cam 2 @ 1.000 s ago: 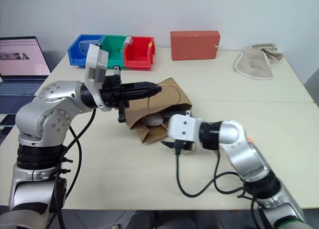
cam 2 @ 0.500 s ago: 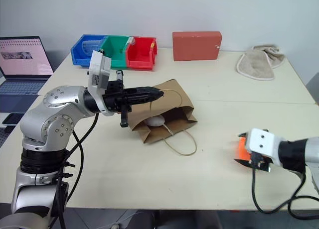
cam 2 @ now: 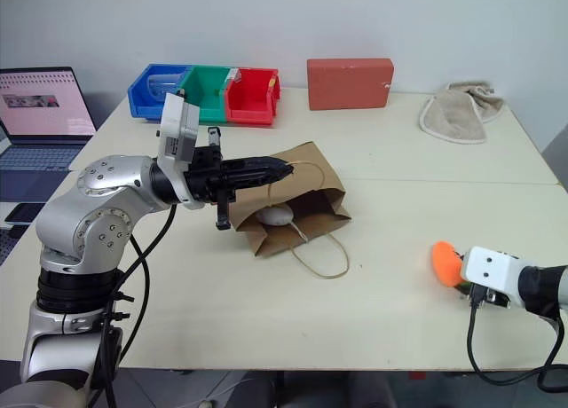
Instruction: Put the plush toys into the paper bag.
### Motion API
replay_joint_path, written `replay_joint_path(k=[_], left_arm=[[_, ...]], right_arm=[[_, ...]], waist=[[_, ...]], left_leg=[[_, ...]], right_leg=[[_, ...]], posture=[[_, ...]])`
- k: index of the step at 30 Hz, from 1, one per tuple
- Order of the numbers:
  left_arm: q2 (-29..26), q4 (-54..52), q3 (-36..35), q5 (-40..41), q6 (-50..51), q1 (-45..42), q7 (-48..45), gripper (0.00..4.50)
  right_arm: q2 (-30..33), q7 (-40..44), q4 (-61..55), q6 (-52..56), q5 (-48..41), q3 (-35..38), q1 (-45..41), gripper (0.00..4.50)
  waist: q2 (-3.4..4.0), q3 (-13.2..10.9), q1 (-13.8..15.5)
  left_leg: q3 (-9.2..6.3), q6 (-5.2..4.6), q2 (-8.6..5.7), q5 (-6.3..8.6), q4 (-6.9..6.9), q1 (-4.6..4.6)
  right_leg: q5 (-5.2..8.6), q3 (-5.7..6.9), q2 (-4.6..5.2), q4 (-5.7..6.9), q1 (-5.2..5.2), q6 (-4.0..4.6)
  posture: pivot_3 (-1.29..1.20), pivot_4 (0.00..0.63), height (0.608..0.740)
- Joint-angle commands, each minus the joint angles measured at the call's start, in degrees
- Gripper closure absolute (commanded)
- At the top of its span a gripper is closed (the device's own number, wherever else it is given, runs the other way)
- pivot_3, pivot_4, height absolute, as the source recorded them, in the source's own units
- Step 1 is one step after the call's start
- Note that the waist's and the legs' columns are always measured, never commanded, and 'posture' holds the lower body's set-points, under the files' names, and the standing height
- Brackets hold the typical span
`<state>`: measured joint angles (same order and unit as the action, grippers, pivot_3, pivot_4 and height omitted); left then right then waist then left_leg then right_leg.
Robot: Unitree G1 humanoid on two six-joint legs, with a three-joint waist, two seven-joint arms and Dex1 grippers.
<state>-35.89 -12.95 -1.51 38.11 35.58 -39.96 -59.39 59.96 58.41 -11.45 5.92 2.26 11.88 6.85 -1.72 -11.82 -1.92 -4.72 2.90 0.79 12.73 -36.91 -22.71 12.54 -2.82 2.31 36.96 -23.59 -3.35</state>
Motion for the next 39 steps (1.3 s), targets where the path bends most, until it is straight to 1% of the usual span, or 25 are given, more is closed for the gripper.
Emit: replay_joint_path(k=[1,4,5,9,11,14,16,19,23,27,31,33,35,39], left_arm=[[-0.60,-2.02,-1.09,0.59,-0.36,-0.01,0.25,4.50],[-0.73,-1.92,-1.11,0.52,-0.41,0.04,0.19,4.50],[-0.80,-1.89,-1.17,0.57,-0.37,0.00,0.18,4.50],[-0.88,-1.60,-1.46,0.79,-0.25,-0.39,0.33,4.50],[-0.91,-0.82,-1.57,0.77,-0.30,-1.12,0.18,4.50],[-1.02,0.35,-1.58,0.49,-0.62,-1.92,-0.26,4.50],[-1.04,1.31,-1.62,0.32,-0.78,-2.75,-0.51,4.50],[-0.88,2.89,-1.56,-0.04,-1.20,-4.10,-0.68,4.50],[-0.50,3.20,-1.30,0.25,-1.11,-5.44,-0.89,4.50],[-0.85,2.30,-1.46,1.05,-0.01,-6.03,-1.14,4.50],[-1.27,0.49,-1.66,1.86,1.13,-5.26,-1.10,4.50],[-1.36,-0.45,-1.66,2.15,1.65,-4.67,-0.97,4.50],[-1.53,-0.71,-1.64,2.17,1.76,-4.40,-0.99,4.50],[-1.60,-0.46,-1.82,2.23,1.78,-4.61,-1.01,4.50]], right_arm=[[-0.35,-1.06,0.11,-1.14,-0.51,-0.14,-1.69,3.41],[-0.57,-0.94,0.40,-1.44,-1.08,-0.24,-2.66,4.40],[-0.57,-0.62,0.34,-1.61,-1.62,0.03,-2.81,4.48],[-0.39,0.84,-1.69,-0.59,-4.62,1.01,-3.17,4.48],[-0.25,2.57,-6.89,2.83,-9.10,0.45,-6.25,4.48],[-0.06,3.69,-11.88,6.90,-12.68,-1.31,-10.43,4.48],[-0.61,4.12,-15.41,9.83,-15.36,-3.48,-14.32,4.48],[-4.68,2.54,-19.85,13.60,-17.38,-10.09,-22.73,4.48],[-11.13,-0.95,-19.60,15.45,-12.70,-19.70,-29.21,4.48],[-19.87,-7.42,-15.42,16.29,-4.39,-28.80,-35.27,4.48],[-25.25,-11.72,-10.79,16.33,2.17,-33.71,-38.70,4.48],[-27.12,-14.10,-8.12,14.55,6.59,-36.21,-40.19,4.48],[-28.92,-17.03,-4.92,12.50,11.07,-38.03,-41.95,4.48],[-31.56,-20.67,-0.44,9.52,16.21,-39.89,-43.08,4.48]], waist=[[0.00,0.00,-0.01],[0.00,0.00,-0.01],[0.00,0.00,-0.01],[0.00,0.00,0.00],[0.02,-0.01,-0.07],[0.02,-0.01,-0.24],[0.02,-0.01,-0.09],[0.00,-0.01,-0.14],[0.00,-0.01,0.04],[0.01,-0.02,0.09],[0.00,-0.02,0.09],[0.00,-0.01,0.13],[0.01,-0.02,0.07],[0.01,-0.02,0.06]], left_leg=[[0.01,0.00,0.00,0.00,-0.02,0.02],[0.01,0.00,0.00,0.00,-0.05,0.08],[0.01,0.00,0.00,0.00,-0.04,0.09],[0.00,0.00,-0.01,0.00,-0.03,0.08],[0.00,0.00,-0.01,0.00,-0.02,0.08],[-0.01,0.00,0.00,0.00,-0.01,0.11],[-0.04,0.00,0.00,0.00,-0.02,0.12],[-0.04,0.00,0.00,0.00,-0.02,0.11],[-0.12,0.00,-0.01,0.00,0.01,0.04],[-0.20,0.00,-0.03,0.00,0.03,-0.10],[-0.21,0.00,-0.03,0.00,0.06,-0.17],[-0.24,0.01,-0.03,0.00,0.08,-0.19],[-0.24,0.01,-0.04,0.00,0.09,-0.19],[-0.23,0.00,-0.03,0.00,0.09,-0.18]], right_leg=[[0.00,-0.01,0.00,0.00,0.03,0.00],[0.00,-0.04,0.00,-0.01,0.10,0.00],[0.00,-0.04,0.00,0.00,0.10,0.00],[-0.01,-0.04,0.00,0.01,0.10,-0.01],[-0.02,-0.05,0.00,0.01,0.09,-0.03],[-0.03,-0.05,-0.01,0.03,0.09,-0.05],[-0.03,-0.02,-0.02,0.04,0.11,-0.05],[-0.02,-0.01,-0.01,-0.01,0.11,-0.04],[-0.05,0.05,-0.01,-0.02,0.09,-0.08],[-0.12,0.11,-0.01,0.00,-0.04,-0.19],[-0.15,0.12,-0.01,0.05,-0.16,-0.24],[-0.15,0.15,-0.01,0.04,-0.17,-0.23],[-0.15,0.14,-0.01,0.04,-0.17,-0.23],[-0.15,0.14,-0.02,0.05,-0.19,-0.23]], posture=[[0.00,0.150,0.740],[0.00,0.150,0.740],[0.00,0.150,0.740],[0.00,0.150,0.740],[0.00,0.150,0.740],[0.00,0.150,0.740],[0.00,0.150,0.740],[0.00,0.150,0.740],[0.00,0.150,0.740],[0.00,0.150,0.740],[0.00,0.150,0.740],[0.00,0.150,0.740],[0.00,0.150,0.740],[0.00,0.150,0.740]])
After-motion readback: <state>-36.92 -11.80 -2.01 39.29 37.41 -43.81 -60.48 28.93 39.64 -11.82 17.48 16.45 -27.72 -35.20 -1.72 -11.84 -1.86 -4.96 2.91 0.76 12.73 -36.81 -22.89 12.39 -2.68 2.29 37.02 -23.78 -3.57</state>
